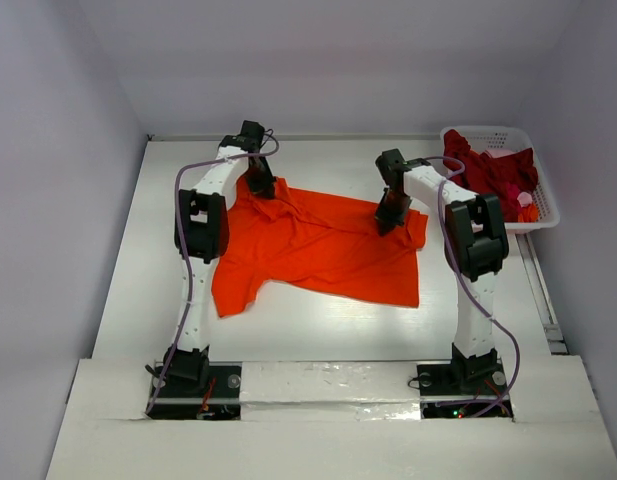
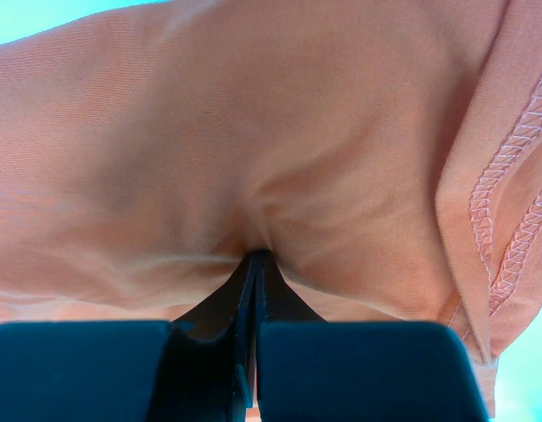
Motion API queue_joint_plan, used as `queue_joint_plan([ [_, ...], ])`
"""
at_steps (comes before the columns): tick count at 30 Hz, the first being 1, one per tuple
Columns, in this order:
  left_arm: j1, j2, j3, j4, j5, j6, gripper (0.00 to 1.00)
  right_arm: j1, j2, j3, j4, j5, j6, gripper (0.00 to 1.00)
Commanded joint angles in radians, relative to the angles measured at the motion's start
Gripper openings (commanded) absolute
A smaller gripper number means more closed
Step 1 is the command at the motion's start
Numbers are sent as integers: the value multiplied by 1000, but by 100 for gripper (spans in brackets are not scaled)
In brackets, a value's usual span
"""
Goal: Fold and stack the t-shirts
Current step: Fold the tshirt
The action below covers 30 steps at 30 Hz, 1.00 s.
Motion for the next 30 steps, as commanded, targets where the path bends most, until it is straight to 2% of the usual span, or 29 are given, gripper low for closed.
queue_joint_plan([
  [1,27,38,-8,-4,-62,10,0,-25,61,-10,-4,72,-15,0],
  [18,55,84,116,78,11,-30,0,-25,72,28,-9,83,-26,0],
  [25,55,37,58,110,15,-21,0,-25,74,36,-7,89,-24,0],
  [30,55,-2,38,108,-5,-14,6,-25,71,28,2,88,-24,0],
])
